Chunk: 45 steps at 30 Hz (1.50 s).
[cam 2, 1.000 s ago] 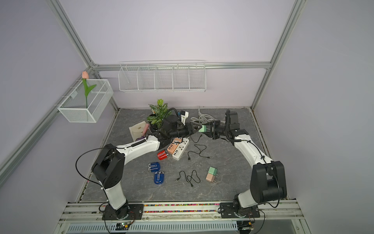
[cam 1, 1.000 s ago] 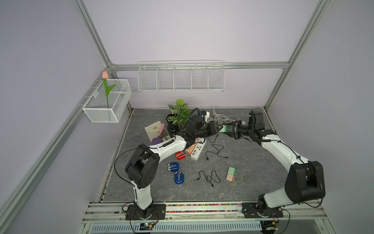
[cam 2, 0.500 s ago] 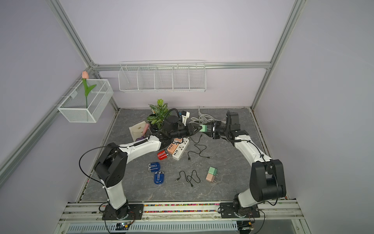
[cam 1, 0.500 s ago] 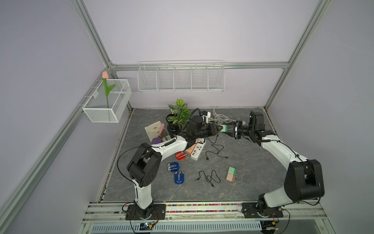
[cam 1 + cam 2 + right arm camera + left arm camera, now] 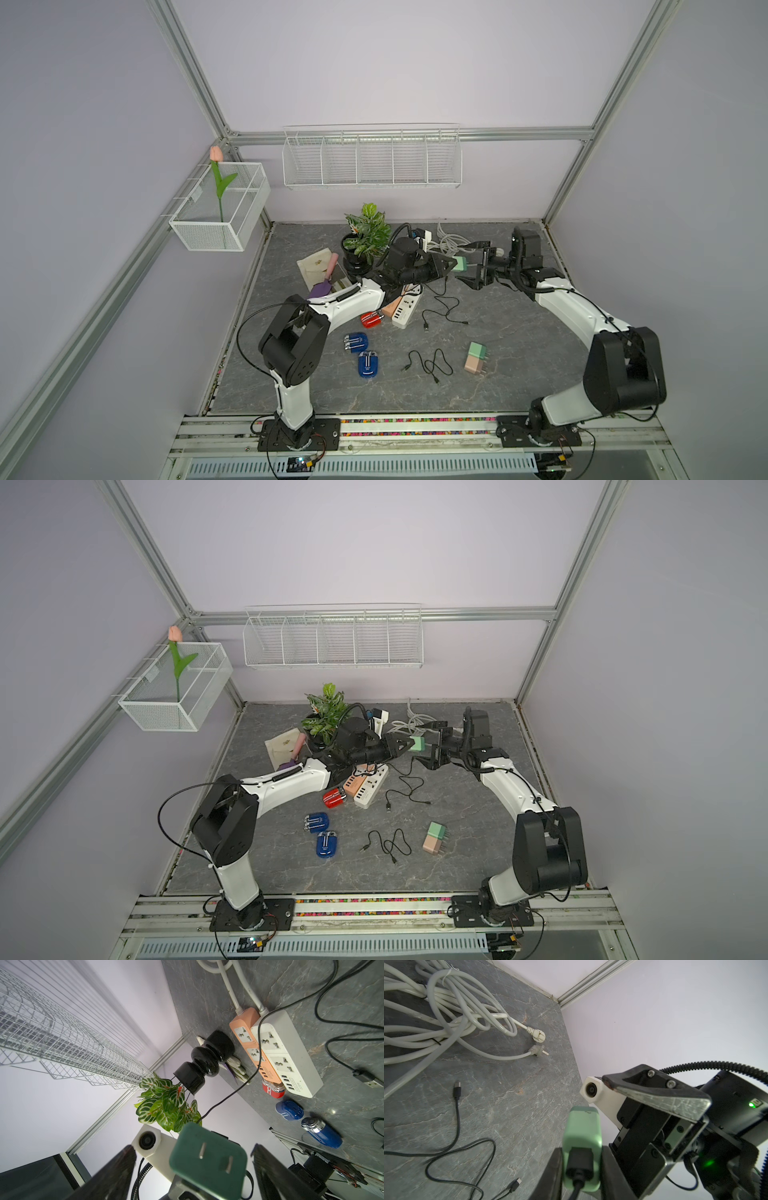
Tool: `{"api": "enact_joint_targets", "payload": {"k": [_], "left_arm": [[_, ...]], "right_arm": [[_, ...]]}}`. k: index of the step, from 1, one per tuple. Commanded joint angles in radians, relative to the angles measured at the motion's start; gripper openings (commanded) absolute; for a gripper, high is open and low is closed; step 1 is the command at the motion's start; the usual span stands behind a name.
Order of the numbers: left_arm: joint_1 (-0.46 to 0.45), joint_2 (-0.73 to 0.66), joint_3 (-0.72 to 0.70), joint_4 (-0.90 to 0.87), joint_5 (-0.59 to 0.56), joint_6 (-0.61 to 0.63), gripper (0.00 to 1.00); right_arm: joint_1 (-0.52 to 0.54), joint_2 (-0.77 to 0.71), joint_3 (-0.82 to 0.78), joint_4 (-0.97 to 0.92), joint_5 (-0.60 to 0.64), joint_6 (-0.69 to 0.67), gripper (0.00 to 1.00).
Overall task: Charge the electric shaver
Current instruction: Insert the charging cable into the plug, then insert the plug into the socket.
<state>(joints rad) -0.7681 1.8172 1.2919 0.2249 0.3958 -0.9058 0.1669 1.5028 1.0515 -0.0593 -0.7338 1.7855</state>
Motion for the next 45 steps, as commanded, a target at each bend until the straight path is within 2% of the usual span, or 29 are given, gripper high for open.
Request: {"api": "enact_joint_targets", "payload": {"k": [1,3,8,12,16,21,28,32,37,41,45], "left_arm": [[-0.003,-0.075,0.036,-0.069,-0.064,0.011,0.00],[-0.003,-0.090,0.046,-0.108,-0.086,0.023,0.00],[-0.002,-0.137,0.094,-0.259,-0.161,0.073,0.00],[-0.002,-0.203,0.148,-0.420,-0.240,0.122,0.00],[-0.001,-0.307,0.179,-0.573,-0.366,0.188,0.00],[0.008,-0.410,0.223,-0.719,-0.550,0.286,0.00],[0.081,-0.391,0.341,-0.984,-0.643,0.511,0.00],[0.096,-0.357,0.377,-1.064,-0.650,0.650,0.00],[0.096,-0.298,0.314,-1.070,-0.541,0.778,0.00],[0.096,-0.213,0.290,-1.066,-0.458,0.813,0.00],[0.095,-0.089,0.372,-1.113,-0.420,0.817,0.00]], "right_arm": [[0.000,-0.042,0.033,-0.092,0.034,-0.089,0.95],[-0.001,-0.048,0.044,-0.114,0.039,-0.123,0.98],[-0.011,-0.077,0.069,-0.190,0.080,-0.214,0.96],[-0.022,-0.089,0.124,-0.295,0.133,-0.380,0.96],[-0.026,-0.079,0.191,-0.406,0.169,-0.511,0.96],[-0.026,-0.071,0.219,-0.435,0.185,-0.574,0.96],[-0.026,-0.054,0.238,-0.453,0.178,-0.638,0.98],[-0.024,-0.047,0.257,-0.478,0.178,-0.686,0.99],[-0.020,-0.035,0.260,-0.491,0.171,-0.731,1.00],[-0.006,-0.027,0.268,-0.508,0.169,-0.780,1.00],[0.016,-0.011,0.280,-0.536,0.188,-0.862,0.98]]}}
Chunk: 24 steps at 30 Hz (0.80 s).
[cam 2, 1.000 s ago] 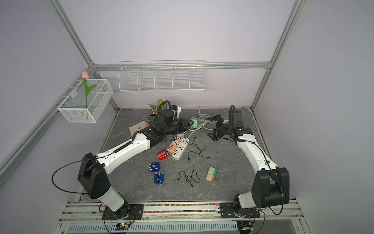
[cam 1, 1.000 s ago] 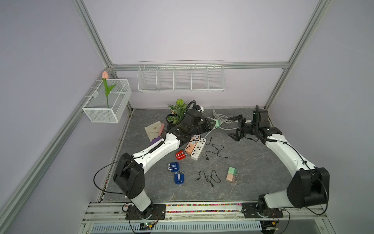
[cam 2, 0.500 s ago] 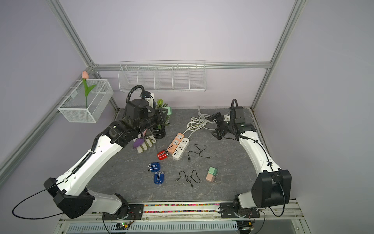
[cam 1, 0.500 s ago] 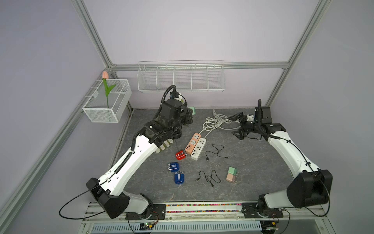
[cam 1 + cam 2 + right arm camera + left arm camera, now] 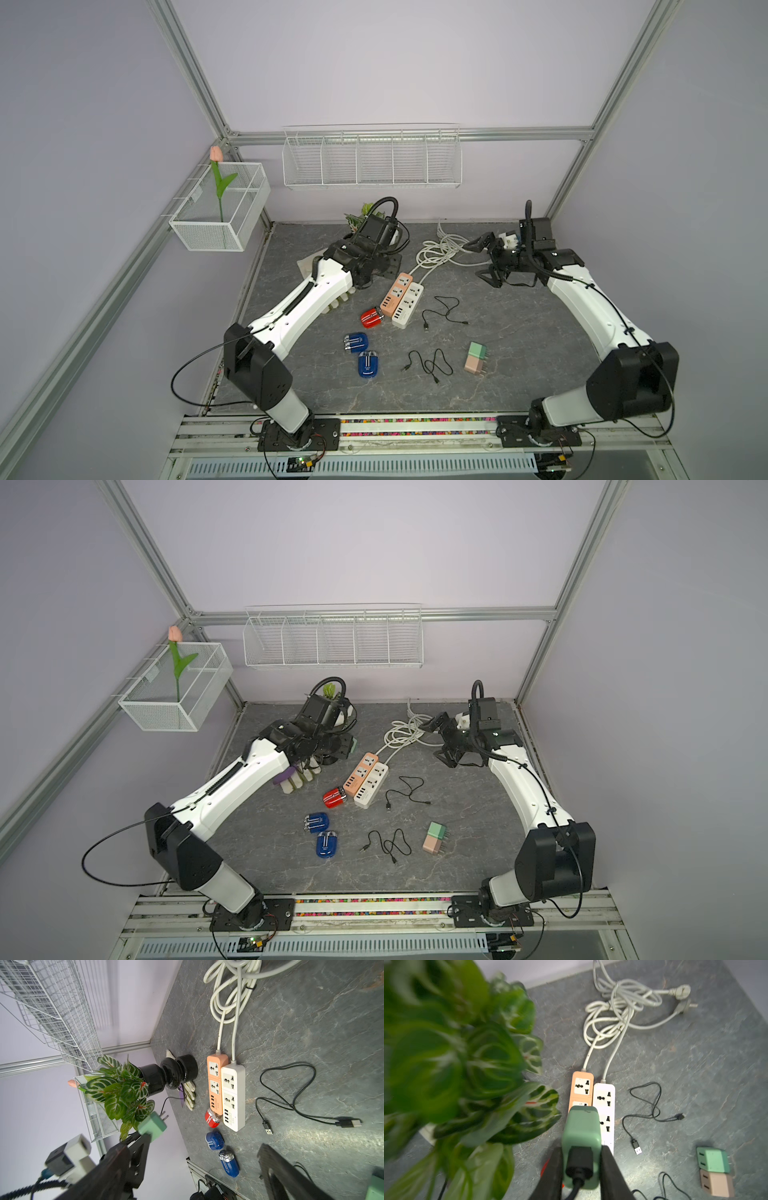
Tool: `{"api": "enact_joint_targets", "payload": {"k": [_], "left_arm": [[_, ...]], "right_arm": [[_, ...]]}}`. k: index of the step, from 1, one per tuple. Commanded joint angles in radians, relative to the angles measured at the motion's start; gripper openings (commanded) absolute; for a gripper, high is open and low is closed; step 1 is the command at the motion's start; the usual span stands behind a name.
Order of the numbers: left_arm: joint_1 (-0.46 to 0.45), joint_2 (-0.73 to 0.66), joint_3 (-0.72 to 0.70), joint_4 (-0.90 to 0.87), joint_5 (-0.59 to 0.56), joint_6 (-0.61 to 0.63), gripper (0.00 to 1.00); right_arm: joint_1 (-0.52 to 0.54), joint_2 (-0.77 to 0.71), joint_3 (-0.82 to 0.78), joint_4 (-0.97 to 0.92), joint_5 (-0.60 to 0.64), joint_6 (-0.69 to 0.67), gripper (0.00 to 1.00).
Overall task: Charge the electric shaver
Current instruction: Insert the plug into the socket.
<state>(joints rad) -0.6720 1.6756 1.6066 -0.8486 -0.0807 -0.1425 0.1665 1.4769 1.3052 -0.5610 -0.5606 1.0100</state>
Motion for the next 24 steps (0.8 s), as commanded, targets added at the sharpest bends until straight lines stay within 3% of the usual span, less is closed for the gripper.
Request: {"api": "enact_joint_targets", "payload": {"k": [1,11,16,24], "left_arm": [[-0.002,0.089,0.094,-0.068,0.065,0.052,0.00],[-0.014,0.313,0.256,-0.163,0.081,0.061,0.00],[-0.014,0.444,0.411,-0.251,0.065,0.075,0.00],[-0.006,0.553,0.501,-0.267,0.013,0.107,0.00]], "right_arm": [[0.023,0.016,0.027,-0.039,0.019,-0.105,0.98],[0.061,0.004,0.008,-0.046,0.043,-0.162,0.97],[0.060,0.009,0.002,-0.041,0.038,-0.162,0.97],[0.061,0.009,-0.003,-0.038,0.033,-0.159,0.97]]}}
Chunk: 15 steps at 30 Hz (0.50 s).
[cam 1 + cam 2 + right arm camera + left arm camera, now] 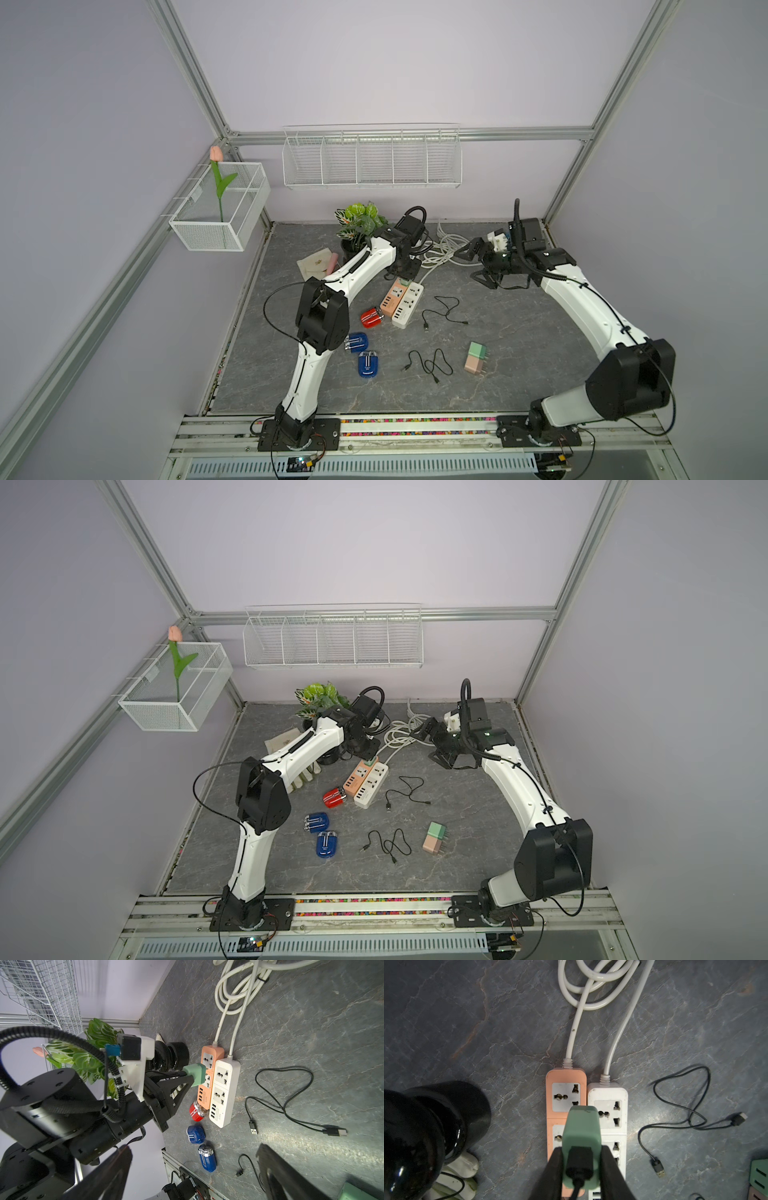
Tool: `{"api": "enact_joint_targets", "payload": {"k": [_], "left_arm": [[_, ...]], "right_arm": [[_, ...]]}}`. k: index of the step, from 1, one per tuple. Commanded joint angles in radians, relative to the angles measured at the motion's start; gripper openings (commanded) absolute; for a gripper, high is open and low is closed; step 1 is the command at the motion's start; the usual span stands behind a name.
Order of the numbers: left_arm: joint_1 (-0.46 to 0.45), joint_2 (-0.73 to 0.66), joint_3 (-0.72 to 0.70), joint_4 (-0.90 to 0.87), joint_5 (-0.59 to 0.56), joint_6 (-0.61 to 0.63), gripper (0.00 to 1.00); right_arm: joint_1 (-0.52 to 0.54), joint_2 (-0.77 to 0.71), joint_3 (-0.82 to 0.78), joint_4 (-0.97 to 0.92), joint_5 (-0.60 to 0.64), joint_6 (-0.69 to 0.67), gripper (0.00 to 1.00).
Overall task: Charge the electric shaver
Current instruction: Insert the plug into the socket.
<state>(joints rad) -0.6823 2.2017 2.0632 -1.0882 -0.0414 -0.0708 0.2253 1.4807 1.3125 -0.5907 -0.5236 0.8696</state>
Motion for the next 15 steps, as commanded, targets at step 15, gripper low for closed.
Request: {"api": "enact_joint_targets", "payload": {"k": [15], "left_arm": [[0.012,0.082,0.053,0.029,-0.048,0.044,0.00]], "right_arm": [[0.002,0.007,-0.016,0.000,-0.015,-0.008,0.97]]}}
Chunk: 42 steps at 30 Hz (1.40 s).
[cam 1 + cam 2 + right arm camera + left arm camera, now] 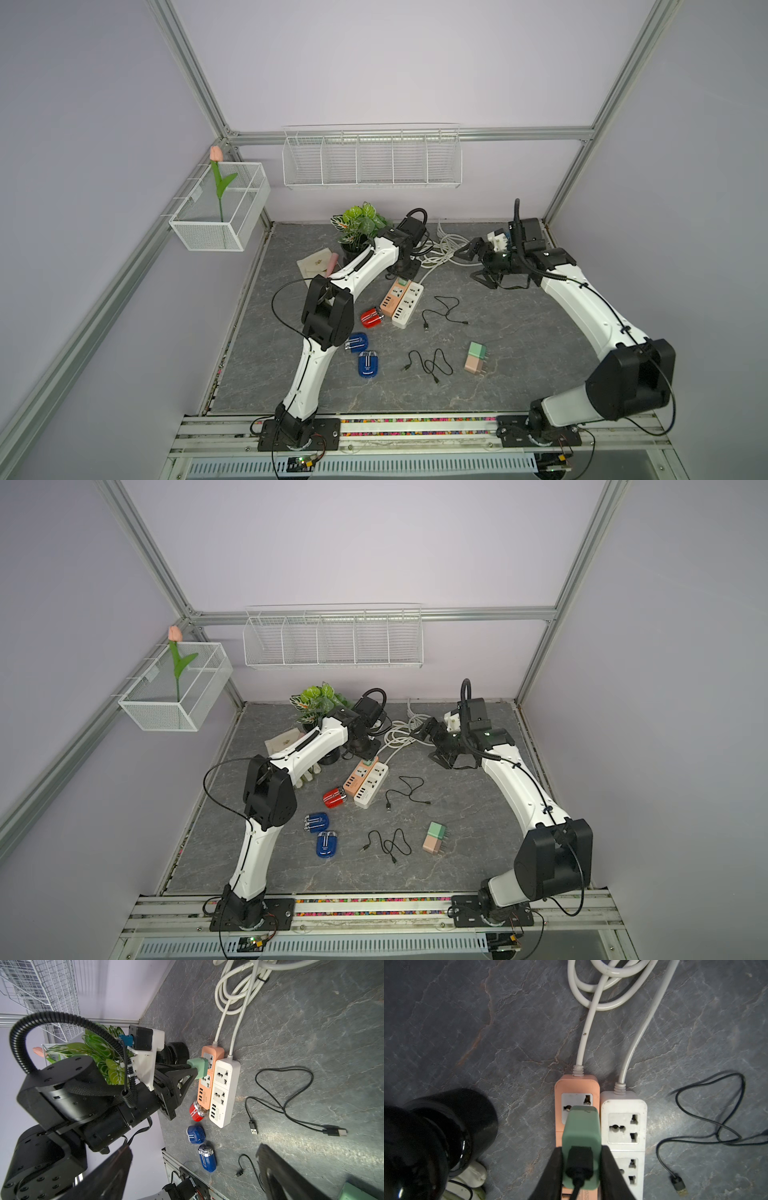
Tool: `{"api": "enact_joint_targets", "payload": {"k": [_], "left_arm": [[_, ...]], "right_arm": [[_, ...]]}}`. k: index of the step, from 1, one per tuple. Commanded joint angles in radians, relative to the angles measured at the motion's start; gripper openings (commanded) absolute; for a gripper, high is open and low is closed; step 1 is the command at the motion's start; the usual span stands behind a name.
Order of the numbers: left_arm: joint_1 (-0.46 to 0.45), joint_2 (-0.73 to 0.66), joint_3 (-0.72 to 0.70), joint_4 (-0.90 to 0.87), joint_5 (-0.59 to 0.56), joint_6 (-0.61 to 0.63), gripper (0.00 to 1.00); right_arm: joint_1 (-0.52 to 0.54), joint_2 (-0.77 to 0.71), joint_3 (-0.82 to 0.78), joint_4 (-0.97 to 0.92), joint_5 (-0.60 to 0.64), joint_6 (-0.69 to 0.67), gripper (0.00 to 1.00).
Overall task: Charge the electric shaver
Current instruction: Insert the plug into the socket.
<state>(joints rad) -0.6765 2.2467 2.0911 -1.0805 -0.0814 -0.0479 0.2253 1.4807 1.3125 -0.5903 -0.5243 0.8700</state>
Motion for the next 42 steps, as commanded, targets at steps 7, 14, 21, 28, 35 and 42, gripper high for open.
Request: {"api": "enact_joint_targets", "payload": {"k": [7,14,21,28,35,42], "left_arm": [[0.005,0.047,0.030,0.040,0.012,0.018,0.00],[0.006,0.068,0.027,0.026,0.042,0.016,0.00],[0.006,0.076,0.022,-0.006,0.028,0.008,0.00],[0.006,0.083,0.035,-0.062,0.039,-0.004,0.00],[0.004,0.067,0.050,-0.083,0.053,-0.006,0.00],[0.003,0.095,0.100,-0.111,0.043,0.002,0.00]], "right_arm": [[0.001,0.010,-0.020,0.000,-0.023,-0.007,0.97],[0.002,0.012,-0.024,-0.001,-0.025,-0.004,0.97],[0.003,0.012,-0.028,0.003,-0.023,0.000,0.97],[0.002,0.013,-0.029,0.005,-0.022,0.003,0.96],[0.002,0.013,-0.033,0.007,-0.023,0.007,0.96],[0.002,0.013,-0.039,0.009,-0.021,0.008,0.96]]}}
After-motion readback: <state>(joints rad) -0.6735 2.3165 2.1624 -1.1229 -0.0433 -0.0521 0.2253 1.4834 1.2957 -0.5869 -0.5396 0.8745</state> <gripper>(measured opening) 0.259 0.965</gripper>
